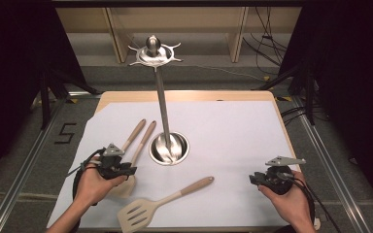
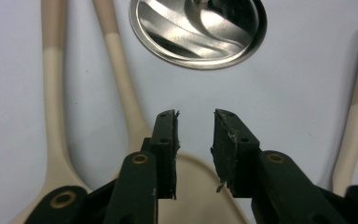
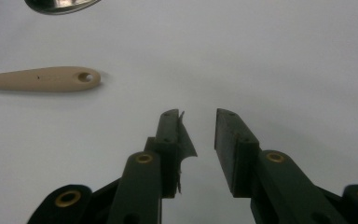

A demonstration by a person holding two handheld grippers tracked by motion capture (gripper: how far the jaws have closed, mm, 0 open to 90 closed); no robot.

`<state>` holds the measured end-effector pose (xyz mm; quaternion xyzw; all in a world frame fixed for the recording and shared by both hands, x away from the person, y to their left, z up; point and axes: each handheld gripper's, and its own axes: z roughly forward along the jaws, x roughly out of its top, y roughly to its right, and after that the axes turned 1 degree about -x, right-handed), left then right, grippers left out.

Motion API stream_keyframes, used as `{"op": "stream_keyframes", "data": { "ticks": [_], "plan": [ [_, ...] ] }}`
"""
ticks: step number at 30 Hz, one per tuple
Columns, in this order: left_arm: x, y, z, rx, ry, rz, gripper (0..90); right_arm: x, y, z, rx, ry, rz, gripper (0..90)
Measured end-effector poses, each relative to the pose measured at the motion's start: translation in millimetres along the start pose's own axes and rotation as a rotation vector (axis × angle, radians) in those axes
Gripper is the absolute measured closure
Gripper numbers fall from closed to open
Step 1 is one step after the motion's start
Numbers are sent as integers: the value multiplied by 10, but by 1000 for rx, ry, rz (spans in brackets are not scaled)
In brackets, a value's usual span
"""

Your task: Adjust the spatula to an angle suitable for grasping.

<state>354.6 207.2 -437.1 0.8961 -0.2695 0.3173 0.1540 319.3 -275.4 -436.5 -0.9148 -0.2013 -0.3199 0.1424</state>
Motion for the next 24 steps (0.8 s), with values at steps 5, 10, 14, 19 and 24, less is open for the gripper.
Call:
{"op": "stream_keyframes", "data": {
  "ticks": [5, 10, 14, 19, 24],
  "plan": [
    [-19, 140, 60, -57, -73, 28, 790, -10, 29, -11, -15, -18, 11, 744],
    [-63, 251, 152, -76, -136, 66, 869, -10, 26, -14, -17, -22, 13, 768],
    [-82, 282, 208, -54, -212, 126, 889, -1, 41, -3, -19, -24, -17, 771],
    [-103, 313, 241, -42, -261, 161, 893, -2, 50, 0, -7, -20, -15, 772],
    [-129, 302, 217, -18, -281, 144, 892, -5, 35, -11, -11, -34, 15, 771]
  ]
}}
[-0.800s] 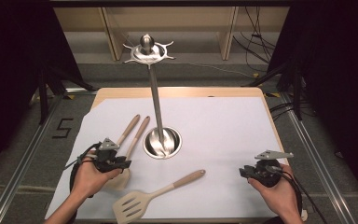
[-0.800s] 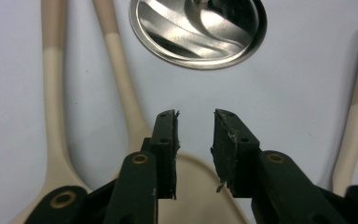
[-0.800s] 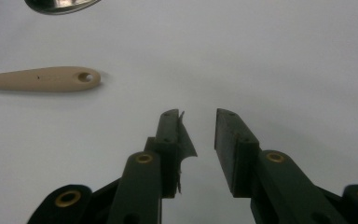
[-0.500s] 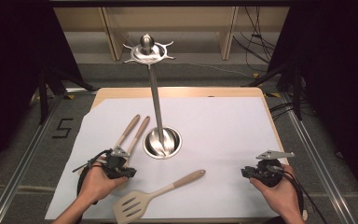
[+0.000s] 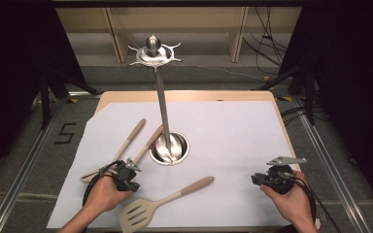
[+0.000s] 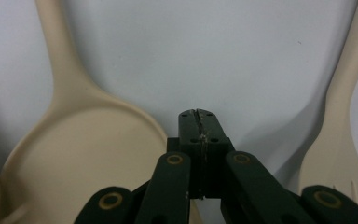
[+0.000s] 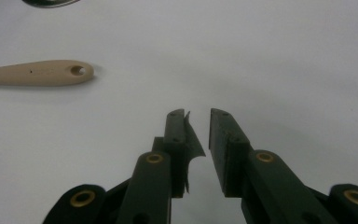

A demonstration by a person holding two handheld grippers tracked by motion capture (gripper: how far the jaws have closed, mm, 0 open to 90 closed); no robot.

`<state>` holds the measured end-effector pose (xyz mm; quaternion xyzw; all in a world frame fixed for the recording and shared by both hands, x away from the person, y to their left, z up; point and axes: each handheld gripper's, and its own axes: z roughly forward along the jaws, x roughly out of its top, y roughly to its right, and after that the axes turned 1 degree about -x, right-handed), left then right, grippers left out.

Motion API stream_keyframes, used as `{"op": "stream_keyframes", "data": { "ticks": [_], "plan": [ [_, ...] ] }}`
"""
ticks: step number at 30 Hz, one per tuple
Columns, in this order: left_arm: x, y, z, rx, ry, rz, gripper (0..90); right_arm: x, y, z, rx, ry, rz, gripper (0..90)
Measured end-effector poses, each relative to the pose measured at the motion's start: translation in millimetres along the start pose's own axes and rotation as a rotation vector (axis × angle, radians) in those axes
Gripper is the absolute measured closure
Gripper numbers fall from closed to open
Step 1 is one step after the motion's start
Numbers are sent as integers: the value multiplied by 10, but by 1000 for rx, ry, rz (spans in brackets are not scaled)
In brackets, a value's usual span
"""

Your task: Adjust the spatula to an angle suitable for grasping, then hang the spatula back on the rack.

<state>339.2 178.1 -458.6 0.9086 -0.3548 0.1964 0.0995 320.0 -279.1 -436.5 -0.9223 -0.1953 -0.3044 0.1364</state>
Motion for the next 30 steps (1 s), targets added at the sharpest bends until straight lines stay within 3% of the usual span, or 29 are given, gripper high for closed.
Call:
{"op": "stream_keyframes", "data": {
  "ticks": [2, 3, 4, 5, 6, 7, 10, 12, 15, 16, 19, 20, 24, 25, 26, 28, 30],
  "plan": [
    [-6, -1, -17, -1, 10, -1, 871, 3, 3, -8, -13, -10, -4, 771],
    [-1, 2, -33, -1, 21, -5, 838, -6, 0, 19, -6, 32, 3, 770],
    [9, 3, -53, -7, 51, -19, 838, -6, 0, 19, -6, 32, 3, 770],
    [28, -4, -79, -10, 83, -29, 770, -10, 12, 43, 1, 70, -7, 769],
    [54, -32, -130, -9, 100, -3, 745, 2, 45, 19, 53, 43, -22, 767],
    [93, -62, -168, -3, 147, -22, 706, 2, 45, 12, 42, 35, -9, 765],
    [195, -181, -223, 60, 212, -44, 630, 2, 43, 5, 50, 24, 11, 764],
    [278, -295, -228, 93, 218, -51, 550, 0, 67, 20, 42, 40, -10, 763],
    [389, -484, -168, 131, 185, -68, 524, 0, 62, 19, 36, 45, -3, 763],
    [445, -571, -109, 116, 174, -114, 510, 21, 62, 18, 44, 43, -12, 763],
    [491, -644, -60, 112, 165, -117, 498, 38, 56, 27, 42, 43, -17, 763],
    [530, -699, -34, 101, 137, -116, 494, 44, 43, 32, 46, 34, -13, 763],
    [590, -746, 55, 75, 146, -144, 484, 42, 46, 40, 53, 34, -14, 762],
    [620, -760, 81, 72, 139, -153, 481, 36, 47, 34, 48, 26, -4, 761],
    [650, -775, 103, 75, 123, -153, 475, 33, 52, 23, 6, 26, -19, 760],
    [703, -811, 171, 68, 132, -176, 475, 33, 44, -5, 1, 6, 8, 759],
    [756, -853, 212, 58, 113, -159, 475, 39, 58, 7, 3, 27, -7, 758]
  ]
}}
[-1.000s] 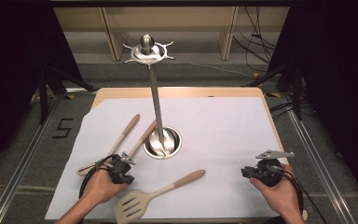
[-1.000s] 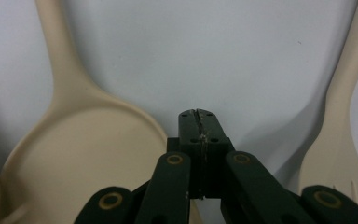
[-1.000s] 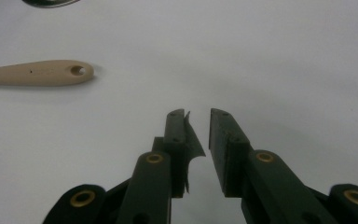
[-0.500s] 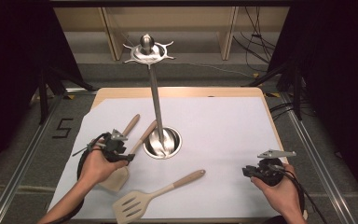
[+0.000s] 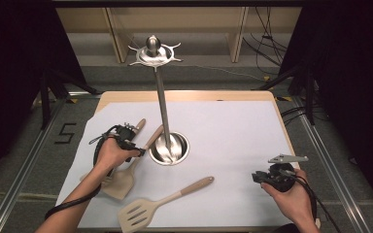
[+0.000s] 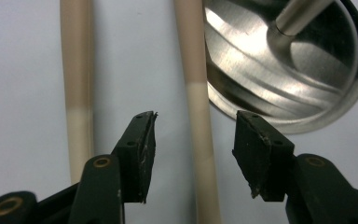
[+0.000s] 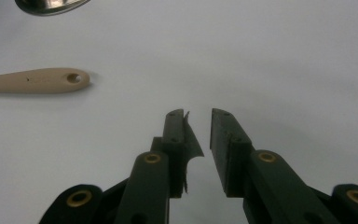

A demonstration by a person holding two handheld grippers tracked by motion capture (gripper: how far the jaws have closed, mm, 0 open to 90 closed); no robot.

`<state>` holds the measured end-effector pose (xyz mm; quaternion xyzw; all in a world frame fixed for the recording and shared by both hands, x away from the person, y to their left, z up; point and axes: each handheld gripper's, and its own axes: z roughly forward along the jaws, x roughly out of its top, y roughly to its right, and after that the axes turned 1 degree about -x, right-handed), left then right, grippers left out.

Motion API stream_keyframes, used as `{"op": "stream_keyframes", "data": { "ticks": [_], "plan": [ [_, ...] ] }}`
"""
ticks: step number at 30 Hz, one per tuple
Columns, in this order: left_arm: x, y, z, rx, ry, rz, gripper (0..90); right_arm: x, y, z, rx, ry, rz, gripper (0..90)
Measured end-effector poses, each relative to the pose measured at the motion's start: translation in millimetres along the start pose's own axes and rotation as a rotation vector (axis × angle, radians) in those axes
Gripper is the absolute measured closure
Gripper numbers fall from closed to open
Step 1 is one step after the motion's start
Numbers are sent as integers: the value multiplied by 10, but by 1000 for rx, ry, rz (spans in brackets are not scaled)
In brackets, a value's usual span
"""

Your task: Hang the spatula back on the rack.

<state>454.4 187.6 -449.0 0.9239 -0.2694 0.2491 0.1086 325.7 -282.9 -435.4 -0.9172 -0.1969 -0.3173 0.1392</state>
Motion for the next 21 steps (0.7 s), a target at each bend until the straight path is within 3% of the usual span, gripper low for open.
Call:
{"op": "stream_keyframes", "data": {
  "ticks": [1, 5, 6, 12, 13, 14, 15, 18, 21],
  "plan": [
    [26, 0, 5, 12, -30, 11, 476, 4, 10, -3, -2, 1, -10, 758],
    [63, 2, 76, 5, -52, 21, 496, 11, -16, -2, -2, -16, 16, 758],
    [70, -12, 87, -2, -75, 36, 506, 3, 7, 16, -7, 4, -21, 758],
    [118, 16, 158, -21, -155, 69, 588, 8, -29, 2, -4, -17, 13, 758],
    [121, 45, 169, -8, -165, 43, 605, 8, -29, 1, -7, -17, 12, 758],
    [131, 43, 183, 9, -189, 63, 620, 4, -34, 9, -5, -3, 20, 758],
    [134, 54, 197, 3, -216, 58, 628, 3, -34, 8, -4, -6, 20, 758],
    [137, 42, 246, 11, -246, 70, 678, 8, -31, 2, -1, -25, 14, 758],
    [140, 49, 243, 14, -232, 42, 756, 8, -32, 3, 0, -24, 13, 758]
  ]
}}
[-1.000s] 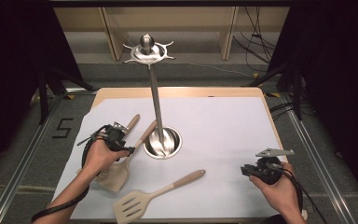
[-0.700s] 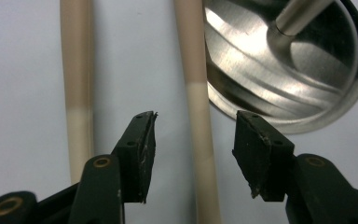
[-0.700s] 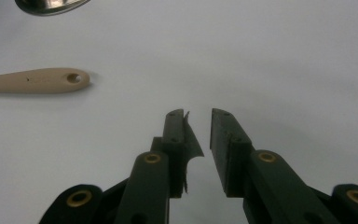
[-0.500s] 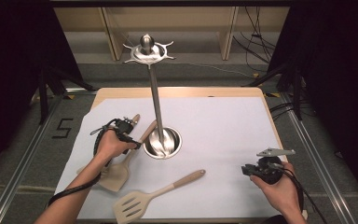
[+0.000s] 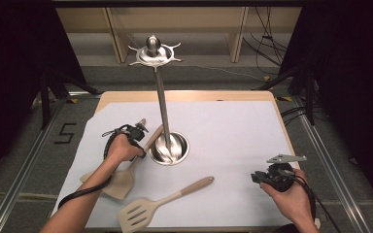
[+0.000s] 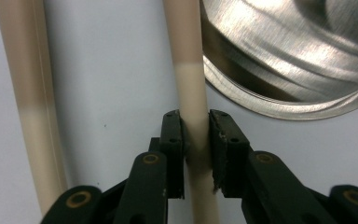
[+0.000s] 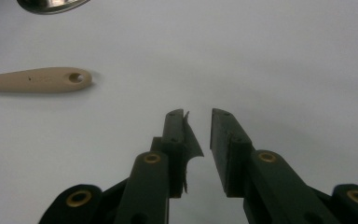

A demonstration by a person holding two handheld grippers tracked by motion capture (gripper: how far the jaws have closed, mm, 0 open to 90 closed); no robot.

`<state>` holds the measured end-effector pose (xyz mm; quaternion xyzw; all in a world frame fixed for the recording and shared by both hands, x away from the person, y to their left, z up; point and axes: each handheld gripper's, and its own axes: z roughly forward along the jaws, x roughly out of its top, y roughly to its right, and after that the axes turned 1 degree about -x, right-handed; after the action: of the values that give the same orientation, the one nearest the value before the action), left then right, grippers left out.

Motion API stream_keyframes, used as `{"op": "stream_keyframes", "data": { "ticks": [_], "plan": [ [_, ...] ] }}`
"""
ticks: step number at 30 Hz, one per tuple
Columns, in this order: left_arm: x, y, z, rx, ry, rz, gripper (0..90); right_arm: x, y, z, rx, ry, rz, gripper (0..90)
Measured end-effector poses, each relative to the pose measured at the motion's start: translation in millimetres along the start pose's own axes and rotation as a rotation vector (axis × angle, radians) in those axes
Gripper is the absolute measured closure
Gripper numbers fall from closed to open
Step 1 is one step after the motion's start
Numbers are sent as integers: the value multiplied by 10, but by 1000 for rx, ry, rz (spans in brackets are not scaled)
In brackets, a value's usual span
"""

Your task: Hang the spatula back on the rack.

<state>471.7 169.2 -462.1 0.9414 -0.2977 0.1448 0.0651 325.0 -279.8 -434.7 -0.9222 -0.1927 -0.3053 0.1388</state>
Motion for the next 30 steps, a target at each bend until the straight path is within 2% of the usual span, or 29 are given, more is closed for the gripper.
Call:
{"op": "stream_keyframes", "data": {
  "ticks": [2, 3, 4, 6, 7, 8, 9, 11, 12, 13, 14, 15, 17, 18, 19, 20, 22, 23, 24, 25, 26, 28, 30],
  "plan": [
    [-25, -4, -15, -14, 22, -31, 769, 1, -4, -9, -6, 2, -3, 758],
    [-56, 13, -21, -48, 50, -51, 776, 1, -3, -9, -5, 5, -6, 757],
    [-74, 6, -48, -33, 58, -29, 778, -2, -1, -3, 6, 7, 1, 758],
    [-125, 18, -117, -38, 98, -26, 779, -3, 12, 9, 0, 20, -20, 758],
    [-158, 31, -149, -33, 140, -46, 780, -4, 9, 12, -1, 16, -15, 758],
    [-194, 31, -197, -35, 165, -52, 780, -2, -7, 6, 1, -6, -6, 758],
    [-235, 46, -241, -40, 195, -73, 780, -2, -7, 6, 1, -6, -6, 758],
    [-317, 39, -343, -48, 248, -69, 780, -1, -16, 4, -1, 3, -5, 758],
    [-359, 48, -384, -40, 288, -74, 781, 4, 5, 12, -2, 21, -31, 758],
    [-401, 56, -420, -43, 331, -78, 781, 6, -1, 10, -2, 26, -31, 758],
    [-445, 56, -474, -39, 350, -72, 781, 7, -7, 7, -3, 22, -26, 758],
    [-483, 71, -510, -39, 391, -87, 781, 7, -7, 7, -3, 22, -26, 758],
    [-572, 73, -603, -27, 430, -63, 781, 5, -14, 14, -10, 27, -31, 758],
    [-657, 98, -675, -30, 488, -68, 781, 6, -20, 14, -1, 32, -30, 758],
    [-657, 98, -675, -30, 488, -68, 781, 6, -20, 14, -1, 32, -30, 758],
    [-696, 116, -715, -29, 512, -78, 781, 8, -39, 2, -2, 15, -9, 758],
    [-777, 145, -784, -39, 576, -89, 781, 9, -39, 2, 0, 14, -10, 758],
    [-813, 159, -818, -49, 605, -93, 781, -1, -48, 39, -1, 56, 0, 758],
    [-846, 175, -858, -56, 620, -91, 781, 15, -41, 2, -13, 11, -25, 758],
    [-877, 198, -895, -65, 635, -94, 781, 14, -46, 11, 0, 14, -16, 758],
    [-908, 233, -936, -85, 666, -94, 781, 15, -45, 10, -10, 19, -30, 758],
    [-949, 255, -993, -76, 683, -88, 781, 19, -45, 19, -3, 25, -36, 758],
    [-983, 291, -1048, -91, 723, -84, 781, 21, -47, 17, -4, 25, -36, 758]
  ]
}}
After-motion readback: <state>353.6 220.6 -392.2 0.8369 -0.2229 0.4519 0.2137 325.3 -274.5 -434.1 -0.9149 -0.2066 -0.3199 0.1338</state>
